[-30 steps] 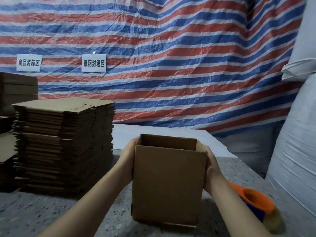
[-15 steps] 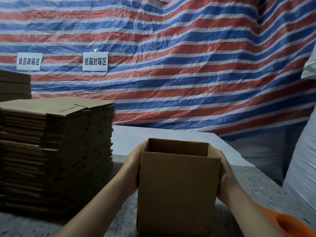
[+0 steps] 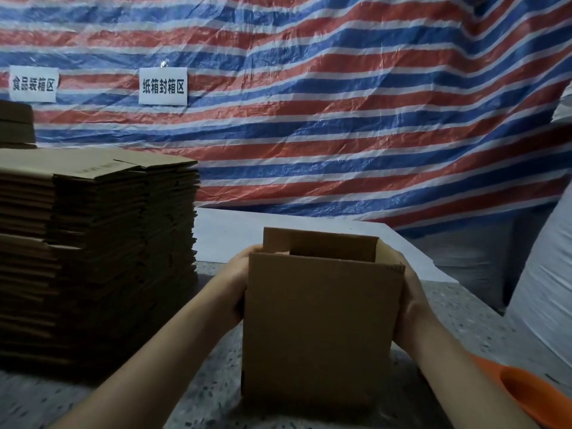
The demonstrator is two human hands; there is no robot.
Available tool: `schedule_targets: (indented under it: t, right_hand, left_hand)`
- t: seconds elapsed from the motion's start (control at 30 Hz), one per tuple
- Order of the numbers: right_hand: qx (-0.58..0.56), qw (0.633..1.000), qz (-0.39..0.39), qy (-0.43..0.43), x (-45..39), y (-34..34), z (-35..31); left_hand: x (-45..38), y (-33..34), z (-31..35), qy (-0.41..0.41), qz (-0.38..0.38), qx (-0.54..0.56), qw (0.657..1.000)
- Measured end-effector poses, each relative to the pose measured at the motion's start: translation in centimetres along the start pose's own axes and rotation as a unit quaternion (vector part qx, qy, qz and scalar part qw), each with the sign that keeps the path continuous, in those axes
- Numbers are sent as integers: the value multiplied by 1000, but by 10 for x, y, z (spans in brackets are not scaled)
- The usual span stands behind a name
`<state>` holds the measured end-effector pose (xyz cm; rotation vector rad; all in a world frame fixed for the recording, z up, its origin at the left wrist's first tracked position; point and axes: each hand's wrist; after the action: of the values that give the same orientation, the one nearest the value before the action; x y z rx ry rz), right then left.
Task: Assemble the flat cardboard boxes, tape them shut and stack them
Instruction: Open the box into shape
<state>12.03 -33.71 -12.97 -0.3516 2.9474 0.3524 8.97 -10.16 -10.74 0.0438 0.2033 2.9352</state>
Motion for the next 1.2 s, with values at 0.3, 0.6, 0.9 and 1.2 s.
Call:
schedule_targets:
  t: [0.3, 0.6, 0.9, 1.2]
  right_hand:
    - [25, 999, -42, -20, 7, -2, -2]
    - [99, 990, -80, 56, 8, -1, -21]
    - [79, 993, -69, 56, 11, 1, -24]
    - [74, 993, -79, 49, 8, 0, -22]
  left_hand:
    - [-5, 3, -5, 22, 23, 26, 999]
    - [3, 2, -9, 96, 28, 79, 992]
    - [4, -30, 6, 95, -81, -171, 977]
    - [10, -42, 7, 126, -179, -234, 947]
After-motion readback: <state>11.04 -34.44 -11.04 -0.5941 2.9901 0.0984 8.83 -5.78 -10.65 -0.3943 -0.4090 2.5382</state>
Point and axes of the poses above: each hand's wrist, its own x-axis away from the middle knuckle, its own y-axis out of the palm, z = x × y, and after that the axes turned 9 degrees about -z, right-handed
